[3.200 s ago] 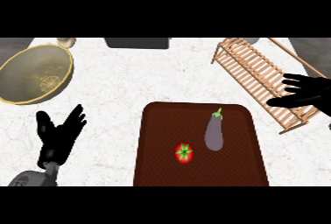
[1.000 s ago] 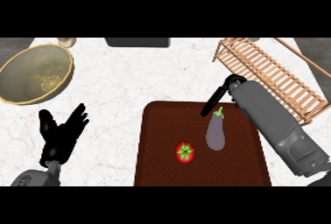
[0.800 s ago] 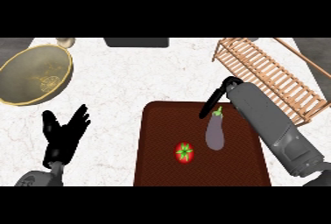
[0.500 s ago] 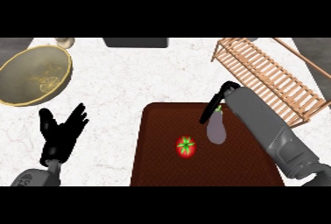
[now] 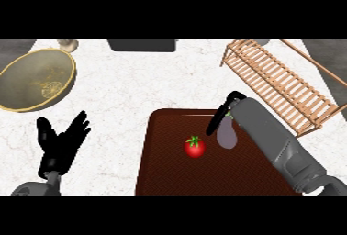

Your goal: Pick the eggplant from the tray and place it in the tiered shelf

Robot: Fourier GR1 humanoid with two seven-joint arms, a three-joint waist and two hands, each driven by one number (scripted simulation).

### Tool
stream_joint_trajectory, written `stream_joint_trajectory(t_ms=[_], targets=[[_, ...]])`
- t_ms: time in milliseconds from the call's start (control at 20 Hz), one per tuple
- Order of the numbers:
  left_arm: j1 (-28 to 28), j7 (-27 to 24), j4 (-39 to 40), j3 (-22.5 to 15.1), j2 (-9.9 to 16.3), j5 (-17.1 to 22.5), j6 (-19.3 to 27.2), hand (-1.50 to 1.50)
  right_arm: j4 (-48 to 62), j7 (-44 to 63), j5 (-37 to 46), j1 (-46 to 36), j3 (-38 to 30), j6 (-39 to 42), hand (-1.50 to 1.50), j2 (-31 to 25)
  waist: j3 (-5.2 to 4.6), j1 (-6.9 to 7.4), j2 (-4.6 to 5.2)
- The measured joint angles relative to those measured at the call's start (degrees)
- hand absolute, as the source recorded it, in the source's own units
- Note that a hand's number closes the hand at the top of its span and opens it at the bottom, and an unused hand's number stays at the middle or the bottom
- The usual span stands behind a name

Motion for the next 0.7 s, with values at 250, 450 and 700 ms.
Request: stream_joint_trajectory(t_ms=[250, 450, 700], targets=[[0.5, -1.1, 0.7, 0.4, -0.6, -1.0, -0.5, 0.00, -0.6, -0.4, 1.7, 1.1, -0.1, -0.9, -1.50, 1.0, -0.29, -0.05, -0.40], [-0.4, -0.5, 0.6, 0.6, -0.9, -1.4, -0.4, 0.00, -1.4, -1.6, 1.3, 2.0, -0.2, 2.2, 1.50, 1.0, -0.82, -0.18, -0.66], [-0.1, 0.1, -0.1, 0.7, -1.1, -1.7, -0.3, 0.00, -2.3, -3.0, 1.1, 2.7, -0.8, 4.0, 1.50, 0.8, -1.20, -0.35, -0.86]])
